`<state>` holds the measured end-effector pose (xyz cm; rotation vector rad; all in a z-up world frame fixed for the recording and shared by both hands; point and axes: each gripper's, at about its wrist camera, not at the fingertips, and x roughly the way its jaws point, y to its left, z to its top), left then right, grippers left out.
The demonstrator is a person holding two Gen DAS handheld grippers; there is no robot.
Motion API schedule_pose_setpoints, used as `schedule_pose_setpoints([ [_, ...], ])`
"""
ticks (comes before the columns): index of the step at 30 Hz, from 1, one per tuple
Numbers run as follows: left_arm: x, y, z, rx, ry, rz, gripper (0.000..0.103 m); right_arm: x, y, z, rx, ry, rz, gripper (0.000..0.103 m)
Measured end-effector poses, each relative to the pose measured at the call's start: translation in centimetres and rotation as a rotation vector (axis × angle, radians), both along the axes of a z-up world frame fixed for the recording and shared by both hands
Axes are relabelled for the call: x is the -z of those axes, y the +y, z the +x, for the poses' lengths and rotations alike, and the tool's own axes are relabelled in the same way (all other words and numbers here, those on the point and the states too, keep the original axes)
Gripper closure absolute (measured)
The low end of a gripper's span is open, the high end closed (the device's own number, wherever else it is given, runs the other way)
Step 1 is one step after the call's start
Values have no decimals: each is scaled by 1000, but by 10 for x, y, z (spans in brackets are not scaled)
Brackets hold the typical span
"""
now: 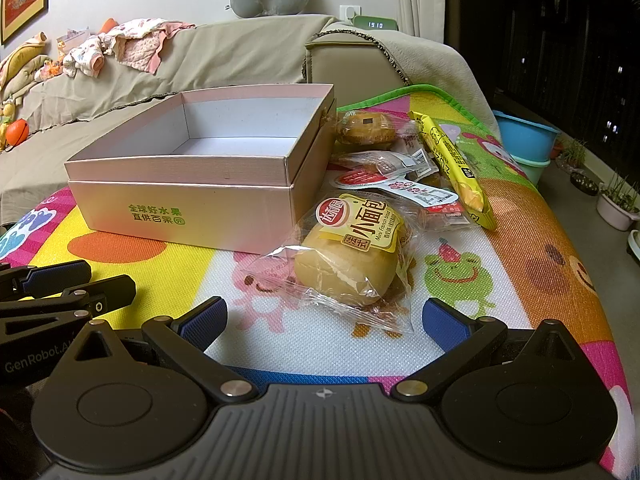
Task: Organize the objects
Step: 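Move the left gripper to the pink box and clamp its wall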
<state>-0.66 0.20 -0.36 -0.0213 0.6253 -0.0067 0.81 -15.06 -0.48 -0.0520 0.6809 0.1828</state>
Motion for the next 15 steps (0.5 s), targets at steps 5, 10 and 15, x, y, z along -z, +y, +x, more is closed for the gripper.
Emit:
schedule_pose_setpoints([
  [5, 0, 1, -1, 0, 0, 4, 54, 0, 0, 0, 0, 0, 0, 0],
  [10, 2, -1, -1, 0, 0, 3, 54, 0, 0, 0, 0, 0, 0, 0],
  [15, 2, 0, -2, 0, 0, 3, 54, 0, 0, 3, -1, 1, -5, 0],
])
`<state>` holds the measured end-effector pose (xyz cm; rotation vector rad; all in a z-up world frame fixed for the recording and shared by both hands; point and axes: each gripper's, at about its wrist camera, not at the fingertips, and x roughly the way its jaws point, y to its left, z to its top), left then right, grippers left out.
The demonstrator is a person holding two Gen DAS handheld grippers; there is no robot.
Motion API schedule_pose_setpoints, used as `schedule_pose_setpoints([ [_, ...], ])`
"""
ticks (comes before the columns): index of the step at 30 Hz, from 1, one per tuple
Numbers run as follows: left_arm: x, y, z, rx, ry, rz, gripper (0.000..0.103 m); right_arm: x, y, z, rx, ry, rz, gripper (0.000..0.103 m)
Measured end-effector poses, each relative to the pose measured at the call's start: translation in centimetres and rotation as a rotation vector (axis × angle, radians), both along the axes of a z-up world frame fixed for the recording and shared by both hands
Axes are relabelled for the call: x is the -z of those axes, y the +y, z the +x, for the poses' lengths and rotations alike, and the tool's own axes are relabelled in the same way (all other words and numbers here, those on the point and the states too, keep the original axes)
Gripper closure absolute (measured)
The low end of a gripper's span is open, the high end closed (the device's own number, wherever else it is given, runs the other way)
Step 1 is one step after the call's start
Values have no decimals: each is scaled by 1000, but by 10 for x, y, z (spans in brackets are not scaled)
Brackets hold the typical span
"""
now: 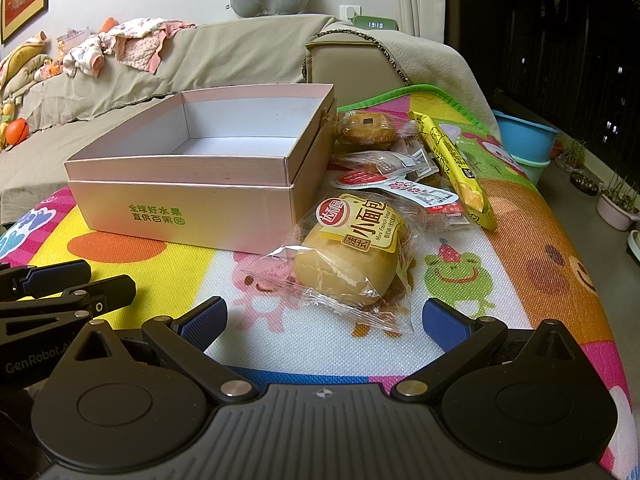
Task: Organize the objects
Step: 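Move the left gripper to the pink box and clamp its wall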
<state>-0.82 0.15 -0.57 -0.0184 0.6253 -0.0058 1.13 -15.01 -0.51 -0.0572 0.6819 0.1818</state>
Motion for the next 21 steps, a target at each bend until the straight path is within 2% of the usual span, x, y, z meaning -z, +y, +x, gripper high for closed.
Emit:
schedule_pose_setpoints([
  [6, 1, -2, 2, 0, 1, -5, 54, -4, 1, -5, -7, 14, 3, 0],
  [10, 2, -4, 3, 1, 3, -7, 54, -8, -1, 10, -21, 97, 0, 0],
  [15, -3, 3, 3, 12, 15, 0, 54, -7, 2, 8, -27, 107, -24, 0],
  [21, -10, 10, 7, 32, 56, -12, 55, -15, -3, 22, -90, 195, -15, 0],
])
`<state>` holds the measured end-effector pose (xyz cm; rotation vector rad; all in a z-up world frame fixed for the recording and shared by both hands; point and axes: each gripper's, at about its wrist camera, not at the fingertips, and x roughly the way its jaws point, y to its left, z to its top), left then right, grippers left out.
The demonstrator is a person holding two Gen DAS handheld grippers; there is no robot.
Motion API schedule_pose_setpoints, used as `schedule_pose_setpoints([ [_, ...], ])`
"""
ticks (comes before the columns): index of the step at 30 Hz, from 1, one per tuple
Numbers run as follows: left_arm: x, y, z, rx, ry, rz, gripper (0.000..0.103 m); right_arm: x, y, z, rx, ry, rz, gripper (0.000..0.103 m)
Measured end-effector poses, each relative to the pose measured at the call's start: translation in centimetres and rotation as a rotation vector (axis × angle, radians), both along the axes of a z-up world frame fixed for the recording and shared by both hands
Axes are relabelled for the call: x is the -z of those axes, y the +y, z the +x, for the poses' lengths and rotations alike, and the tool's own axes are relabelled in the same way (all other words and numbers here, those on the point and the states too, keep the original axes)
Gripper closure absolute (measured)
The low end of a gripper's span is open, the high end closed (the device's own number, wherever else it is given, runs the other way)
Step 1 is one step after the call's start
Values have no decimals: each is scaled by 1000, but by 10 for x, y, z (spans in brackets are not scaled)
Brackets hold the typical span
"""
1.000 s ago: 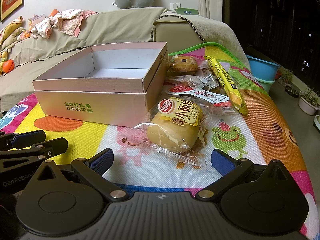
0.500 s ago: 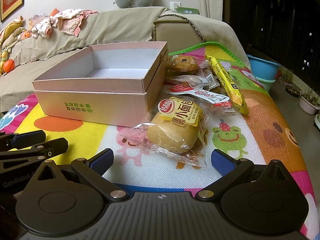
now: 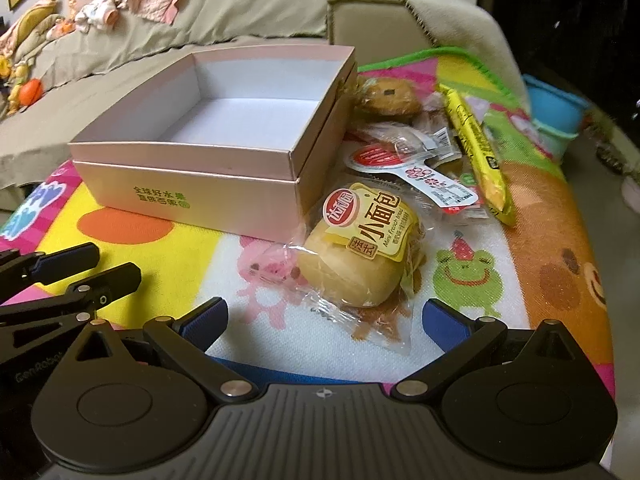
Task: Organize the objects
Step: 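Move the left gripper to the pink box and clamp its wall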
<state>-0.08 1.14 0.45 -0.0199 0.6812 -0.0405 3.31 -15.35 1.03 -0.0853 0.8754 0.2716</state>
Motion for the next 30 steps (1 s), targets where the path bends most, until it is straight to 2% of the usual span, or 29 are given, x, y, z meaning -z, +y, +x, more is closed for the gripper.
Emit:
schedule_pose_setpoints([
  [3, -13, 10, 0, -15, -15, -10, 55, -7, -11, 1, 6, 19, 75, 0],
  [5, -26, 18, 0, -26, -43, -8, 55, -15, -18, -3, 24, -15, 96, 0],
  [10, -62, 39, 13, -85, -136, -19, 55, -44, -24, -17, 71, -236, 29, 0],
  [13, -74, 49, 39, -115, -160, 29, 55, -56, -29, -18, 123, -335, 12, 0],
  [16, -70, 58, 78, -131, -106, 54, 55, -60, -31, -11, 90, -316, 14, 0],
  [20, -56, 70, 115, -153, -53, 19, 55, -53, -31, -8, 44, -278, 17, 0],
  [25, -43, 73, 128, -143, -10, 4, 56, -40, -17, -19, -61, -246, -24, 0],
  [30, -33, 69, 137, -123, 31, 12, 69, -28, -10, -11, -84, -193, -35, 0],
])
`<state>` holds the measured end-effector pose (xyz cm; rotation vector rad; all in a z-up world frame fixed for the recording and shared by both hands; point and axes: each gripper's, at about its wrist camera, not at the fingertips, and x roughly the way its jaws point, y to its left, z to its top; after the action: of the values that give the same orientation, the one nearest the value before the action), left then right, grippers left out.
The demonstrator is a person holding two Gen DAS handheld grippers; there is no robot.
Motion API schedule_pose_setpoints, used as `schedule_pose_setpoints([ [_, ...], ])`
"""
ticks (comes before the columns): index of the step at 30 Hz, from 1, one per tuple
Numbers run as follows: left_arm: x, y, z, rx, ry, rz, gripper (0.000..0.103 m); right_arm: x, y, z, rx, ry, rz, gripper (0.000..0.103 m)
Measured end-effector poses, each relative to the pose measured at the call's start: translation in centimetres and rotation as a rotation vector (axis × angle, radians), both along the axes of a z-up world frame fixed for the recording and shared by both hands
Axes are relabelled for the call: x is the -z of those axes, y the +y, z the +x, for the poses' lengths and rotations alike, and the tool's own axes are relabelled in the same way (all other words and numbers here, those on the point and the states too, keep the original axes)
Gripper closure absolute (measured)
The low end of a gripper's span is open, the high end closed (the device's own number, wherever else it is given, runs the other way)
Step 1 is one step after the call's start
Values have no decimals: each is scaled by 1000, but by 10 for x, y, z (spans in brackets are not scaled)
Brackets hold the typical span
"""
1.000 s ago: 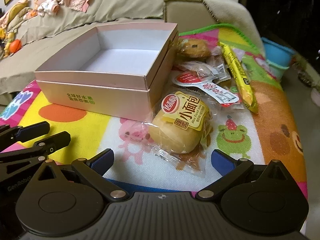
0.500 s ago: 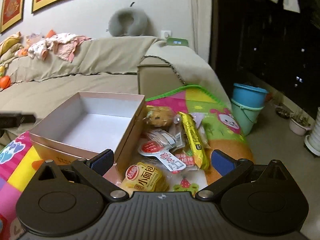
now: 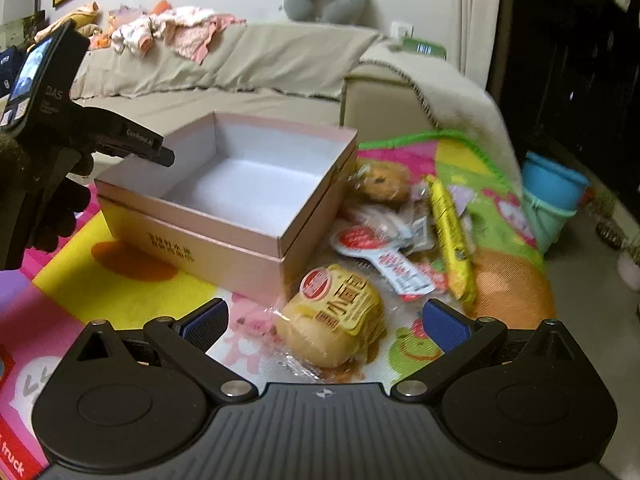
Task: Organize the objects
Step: 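Move the left gripper to the pink box and clamp its wall, then grasp the wrapped bread bun with the right gripper and drop it into the box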
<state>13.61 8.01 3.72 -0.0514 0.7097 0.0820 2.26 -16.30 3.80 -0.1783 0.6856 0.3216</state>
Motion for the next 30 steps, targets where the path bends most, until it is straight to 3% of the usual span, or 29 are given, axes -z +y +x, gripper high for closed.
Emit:
schedule_pose_setpoints([
  [3, 5, -6, 4, 11, 21, 43, 85, 10, 3, 12, 6, 45, 19, 0],
  [6, 8, -8, 7, 32, 39, 46, 92, 16, 4, 22, 10, 78, 45, 0],
  [12, 7, -11, 6, 43, 32, 61, 94, 18, 4, 32, 17, 101, 60, 3],
  [16, 5, -11, 7, 39, 26, 56, 94, 14, 3, 31, 19, 101, 40, 25],
  [20, 5, -11, 7, 35, 22, 48, 94, 7, -6, 29, 26, 119, 32, 39],
  [30, 7, -9, 6, 41, 14, 30, 95, -15, -16, 1, 42, 128, -21, 63],
])
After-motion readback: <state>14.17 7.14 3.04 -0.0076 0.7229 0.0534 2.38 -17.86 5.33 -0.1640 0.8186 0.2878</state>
